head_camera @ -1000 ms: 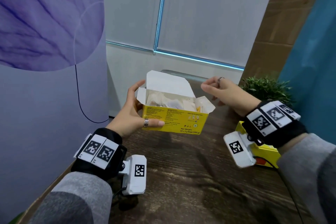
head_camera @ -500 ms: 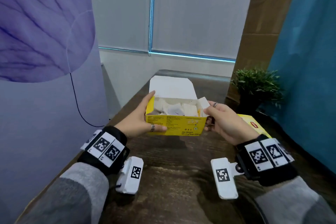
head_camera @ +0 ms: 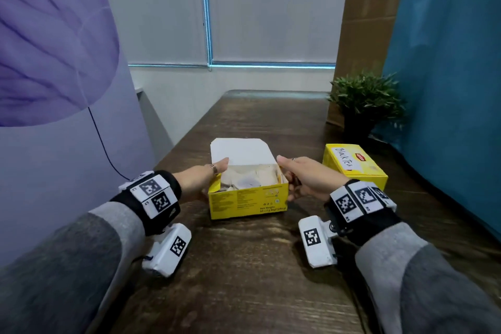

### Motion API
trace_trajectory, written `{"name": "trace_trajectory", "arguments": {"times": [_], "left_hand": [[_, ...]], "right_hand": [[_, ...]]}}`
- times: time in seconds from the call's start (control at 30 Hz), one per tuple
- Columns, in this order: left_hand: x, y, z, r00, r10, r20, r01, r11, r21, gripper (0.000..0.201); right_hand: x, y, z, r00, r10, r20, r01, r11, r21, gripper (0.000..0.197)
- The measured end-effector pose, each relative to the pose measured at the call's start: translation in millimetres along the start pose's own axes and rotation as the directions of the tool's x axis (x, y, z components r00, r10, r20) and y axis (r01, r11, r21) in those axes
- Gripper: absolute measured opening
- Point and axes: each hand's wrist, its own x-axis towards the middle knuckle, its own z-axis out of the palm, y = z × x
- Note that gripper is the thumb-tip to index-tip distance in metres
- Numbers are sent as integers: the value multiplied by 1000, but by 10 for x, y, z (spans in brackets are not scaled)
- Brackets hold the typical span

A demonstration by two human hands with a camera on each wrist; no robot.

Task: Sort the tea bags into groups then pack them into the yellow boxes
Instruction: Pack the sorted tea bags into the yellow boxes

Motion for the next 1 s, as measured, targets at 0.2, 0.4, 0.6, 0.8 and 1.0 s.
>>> {"name": "trace_trajectory", "arguments": {"times": [0.2, 0.4, 0.6, 0.8, 1.0], "left_hand": [[-57, 28, 14, 993, 120, -9, -120, 992, -37, 88], [-81, 7, -43, 995, 100, 24, -97, 990, -100, 114], [-216, 90, -78, 946, 299, -127, -295, 954, 47, 78], [-306, 162, -140, 908, 411, 79, -392, 771, 503, 48], [-374, 210, -152, 945, 196, 261, -309, 794, 524, 67]], "right_hand": [[44, 102, -136, 998, 48, 51, -50, 998, 41, 54], [68, 153, -206, 990, 57, 129, -61, 998, 24, 56], [32, 139, -248, 991, -106, 84, 101, 993, 53, 30], [-139, -43, -262, 969, -70, 237, 154, 921, -359, 51], [-180, -70, -167, 972, -37, 233, 165, 812, -560, 71]]}}
